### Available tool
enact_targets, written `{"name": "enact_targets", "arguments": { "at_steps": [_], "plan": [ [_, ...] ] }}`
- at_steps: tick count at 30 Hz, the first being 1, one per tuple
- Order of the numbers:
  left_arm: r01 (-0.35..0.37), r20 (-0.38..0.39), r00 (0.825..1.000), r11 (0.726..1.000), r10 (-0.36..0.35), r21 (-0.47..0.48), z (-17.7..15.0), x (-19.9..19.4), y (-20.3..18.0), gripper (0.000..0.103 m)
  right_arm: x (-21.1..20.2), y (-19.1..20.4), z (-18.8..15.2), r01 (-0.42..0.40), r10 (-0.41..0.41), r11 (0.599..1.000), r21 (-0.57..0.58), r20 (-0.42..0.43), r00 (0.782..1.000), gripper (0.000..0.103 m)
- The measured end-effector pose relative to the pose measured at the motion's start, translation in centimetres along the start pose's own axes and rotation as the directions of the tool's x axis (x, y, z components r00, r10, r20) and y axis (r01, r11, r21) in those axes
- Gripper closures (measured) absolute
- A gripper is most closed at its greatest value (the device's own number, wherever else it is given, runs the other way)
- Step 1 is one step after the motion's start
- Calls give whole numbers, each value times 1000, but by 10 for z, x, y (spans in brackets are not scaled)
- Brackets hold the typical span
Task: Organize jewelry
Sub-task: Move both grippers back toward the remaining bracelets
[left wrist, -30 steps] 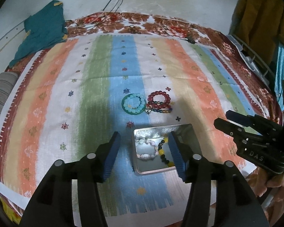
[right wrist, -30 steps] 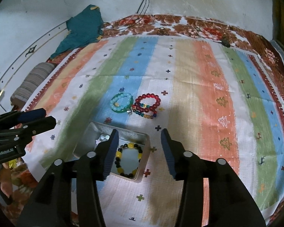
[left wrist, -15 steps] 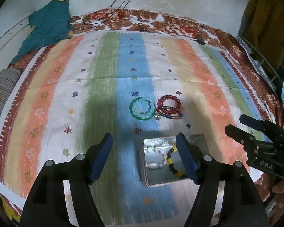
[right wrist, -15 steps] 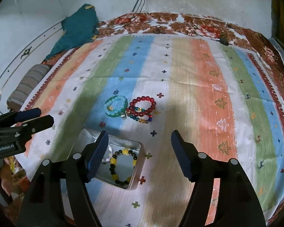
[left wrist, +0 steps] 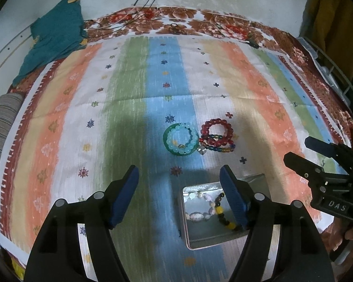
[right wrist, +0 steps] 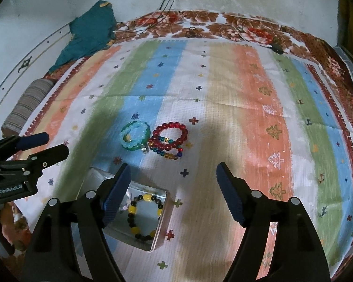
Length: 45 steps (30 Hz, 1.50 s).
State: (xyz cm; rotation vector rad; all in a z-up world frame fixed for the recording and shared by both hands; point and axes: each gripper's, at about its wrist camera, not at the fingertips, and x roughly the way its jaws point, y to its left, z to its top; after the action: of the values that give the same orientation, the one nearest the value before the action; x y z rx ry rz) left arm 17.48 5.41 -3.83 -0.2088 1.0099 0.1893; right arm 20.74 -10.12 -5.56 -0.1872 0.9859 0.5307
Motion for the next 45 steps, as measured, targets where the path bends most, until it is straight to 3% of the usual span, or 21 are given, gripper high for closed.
{"name": "enact_targets", "arguments": {
  "at_steps": [45],
  "plan": [
    [-12,-140,990,994,27,111,30,79,-5,34,92,-18,38,32,-28,999,24,-144,989,28]
  ]
}}
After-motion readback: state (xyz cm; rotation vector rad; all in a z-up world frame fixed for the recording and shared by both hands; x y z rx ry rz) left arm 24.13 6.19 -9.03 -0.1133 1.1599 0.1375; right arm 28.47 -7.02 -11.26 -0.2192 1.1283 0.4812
